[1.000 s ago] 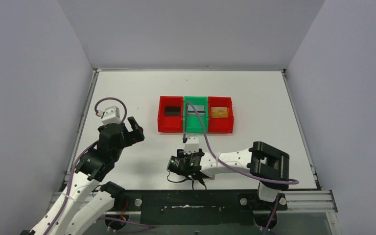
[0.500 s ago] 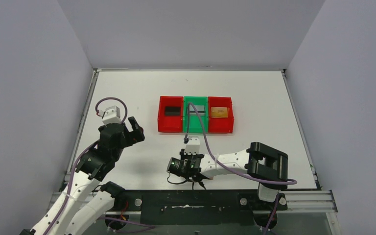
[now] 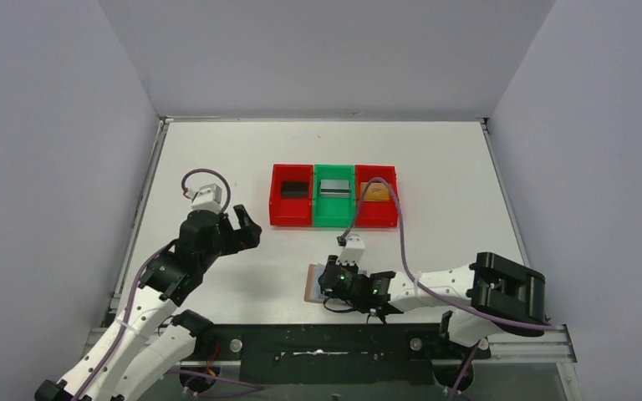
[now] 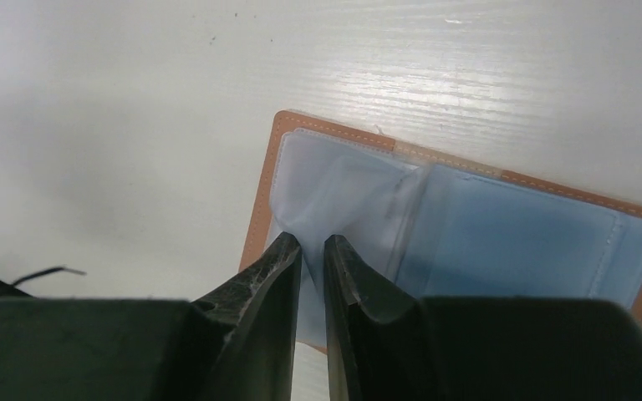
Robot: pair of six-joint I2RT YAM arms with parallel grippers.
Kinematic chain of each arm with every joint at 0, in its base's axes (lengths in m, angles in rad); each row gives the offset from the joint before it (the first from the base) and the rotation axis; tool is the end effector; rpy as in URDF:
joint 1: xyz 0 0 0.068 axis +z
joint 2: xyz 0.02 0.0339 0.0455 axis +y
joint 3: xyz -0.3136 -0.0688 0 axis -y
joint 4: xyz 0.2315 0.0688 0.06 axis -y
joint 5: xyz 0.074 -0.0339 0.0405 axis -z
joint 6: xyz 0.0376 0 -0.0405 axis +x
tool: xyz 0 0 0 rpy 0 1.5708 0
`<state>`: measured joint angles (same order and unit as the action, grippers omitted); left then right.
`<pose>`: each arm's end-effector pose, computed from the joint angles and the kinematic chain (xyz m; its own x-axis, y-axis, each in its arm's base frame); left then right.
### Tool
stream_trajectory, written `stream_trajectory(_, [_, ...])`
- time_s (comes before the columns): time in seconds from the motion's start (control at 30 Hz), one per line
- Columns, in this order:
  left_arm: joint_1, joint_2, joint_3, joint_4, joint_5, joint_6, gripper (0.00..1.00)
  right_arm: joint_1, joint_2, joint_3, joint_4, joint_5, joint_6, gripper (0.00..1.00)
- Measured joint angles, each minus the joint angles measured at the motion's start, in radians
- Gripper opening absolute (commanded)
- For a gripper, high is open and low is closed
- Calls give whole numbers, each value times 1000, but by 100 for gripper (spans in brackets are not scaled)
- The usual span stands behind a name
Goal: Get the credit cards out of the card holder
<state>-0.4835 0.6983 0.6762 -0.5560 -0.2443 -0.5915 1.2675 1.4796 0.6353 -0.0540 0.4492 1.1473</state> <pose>0.0973 -0.0408 0.3096 -0.5531 -0.3207 -0.7689 -0.0442 0.9329 -0.3573 0.0924 0.2406 0.2082 -0.8061 0.1738 -0.5657 -0.1071 0.8973 0.4283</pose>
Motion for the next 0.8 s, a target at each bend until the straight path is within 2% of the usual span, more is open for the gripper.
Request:
stream_trajectory(0.17, [-5, 2, -115, 130, 212, -60, 80, -75, -92, -187, 291, -121, -22, 16])
stream_trajectory(0.33, [-56, 57, -193, 261, 361, -124, 78, -114, -131, -334, 531, -195, -19, 18])
stream_trajectory(0.57, [-310, 237, -196, 443, 369, -174, 74, -127, -149, -438, 720, -237, -10, 19])
stream_trajectory(0.8, [-441, 399, -197, 565, 342, -232, 63, -137, -150, -459, 781, -245, 6, 20])
